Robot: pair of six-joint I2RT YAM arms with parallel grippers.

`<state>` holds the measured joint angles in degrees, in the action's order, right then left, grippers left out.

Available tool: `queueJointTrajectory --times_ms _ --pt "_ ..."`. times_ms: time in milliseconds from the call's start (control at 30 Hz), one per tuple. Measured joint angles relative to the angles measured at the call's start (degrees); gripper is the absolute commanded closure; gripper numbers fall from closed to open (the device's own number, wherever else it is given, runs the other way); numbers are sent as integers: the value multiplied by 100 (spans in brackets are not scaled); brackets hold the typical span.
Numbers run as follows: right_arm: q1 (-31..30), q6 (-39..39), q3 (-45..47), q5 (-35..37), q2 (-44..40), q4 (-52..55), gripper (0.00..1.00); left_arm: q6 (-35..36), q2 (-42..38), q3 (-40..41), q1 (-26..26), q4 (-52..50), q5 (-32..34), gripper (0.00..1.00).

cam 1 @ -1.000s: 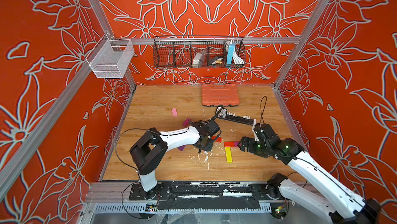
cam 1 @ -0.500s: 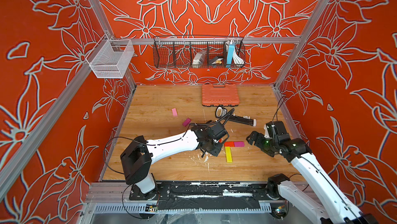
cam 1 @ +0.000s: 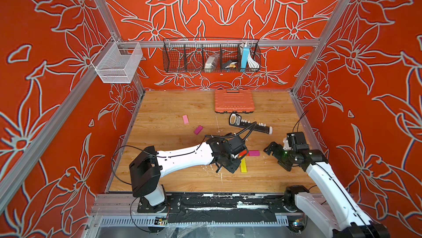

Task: Assemble the letter c with building blocks
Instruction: Place the building block at the center of the board.

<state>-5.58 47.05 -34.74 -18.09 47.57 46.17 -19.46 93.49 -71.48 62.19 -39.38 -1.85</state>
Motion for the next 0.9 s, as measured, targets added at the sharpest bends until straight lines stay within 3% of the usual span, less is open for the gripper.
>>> queueJointTrajectory --times_ms 467,900 --pt "627 -221 232 -2 -487 205 2 170 667 -468 334 35 -83 70" --pt "739 -275 387 -2 -485 229 2 195 955 -533 581 107 -83 70"
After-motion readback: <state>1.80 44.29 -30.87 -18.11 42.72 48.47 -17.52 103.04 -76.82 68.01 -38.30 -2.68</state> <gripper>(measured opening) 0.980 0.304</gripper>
